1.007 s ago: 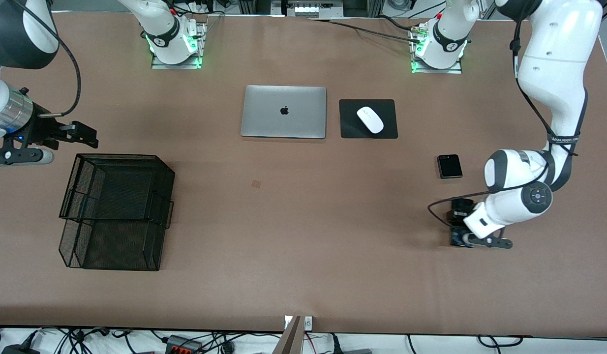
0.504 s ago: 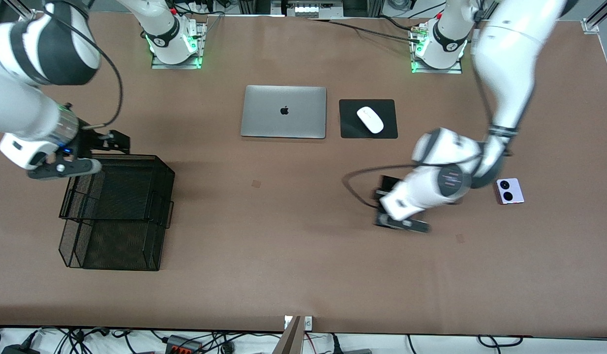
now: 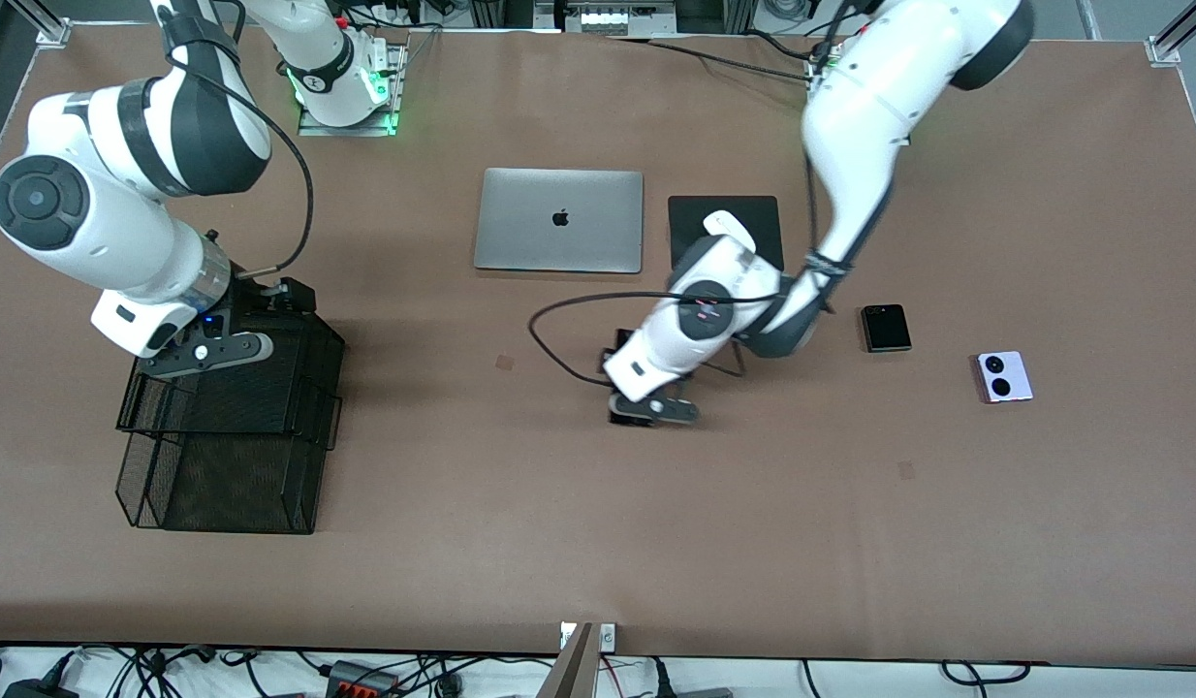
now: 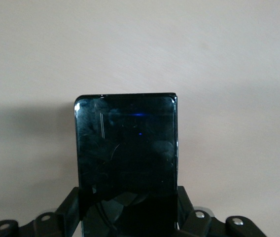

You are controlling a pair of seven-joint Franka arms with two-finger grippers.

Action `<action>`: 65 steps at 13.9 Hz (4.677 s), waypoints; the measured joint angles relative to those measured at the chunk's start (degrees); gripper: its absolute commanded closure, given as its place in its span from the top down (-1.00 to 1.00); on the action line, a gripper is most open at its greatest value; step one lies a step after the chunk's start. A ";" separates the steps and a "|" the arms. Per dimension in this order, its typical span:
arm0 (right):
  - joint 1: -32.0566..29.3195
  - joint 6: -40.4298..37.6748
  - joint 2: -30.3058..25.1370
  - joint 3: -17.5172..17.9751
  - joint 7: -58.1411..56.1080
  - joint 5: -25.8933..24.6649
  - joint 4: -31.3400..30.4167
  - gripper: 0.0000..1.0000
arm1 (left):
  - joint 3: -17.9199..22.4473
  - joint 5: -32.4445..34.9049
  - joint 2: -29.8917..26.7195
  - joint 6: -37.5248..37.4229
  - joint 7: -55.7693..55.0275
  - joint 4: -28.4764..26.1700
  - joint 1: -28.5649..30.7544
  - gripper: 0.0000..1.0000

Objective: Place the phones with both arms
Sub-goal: 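Carry the black phone to the laptop front and set it down, then grasp the black phone with the right gripper while the left gripper grasps the flip phone, then carry the black phone to the basket while the left gripper lifts the flip phone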

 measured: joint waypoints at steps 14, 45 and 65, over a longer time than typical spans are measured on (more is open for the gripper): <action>2.61 3.31 2.55 0.00 0.17 0.10 0.61 1.00 | 1.24 0.10 -1.76 -6.70 -4.13 3.42 -0.20 1.00; 32.99 28.49 38.13 -0.71 53.85 -0.77 18.84 1.00 | -4.05 13.30 -23.35 -7.51 17.09 -40.62 43.50 1.00; 18.85 9.07 27.76 -1.88 32.88 -1.01 24.12 -0.53 | -8.92 13.10 -21.56 -16.16 17.20 -33.42 44.71 -0.37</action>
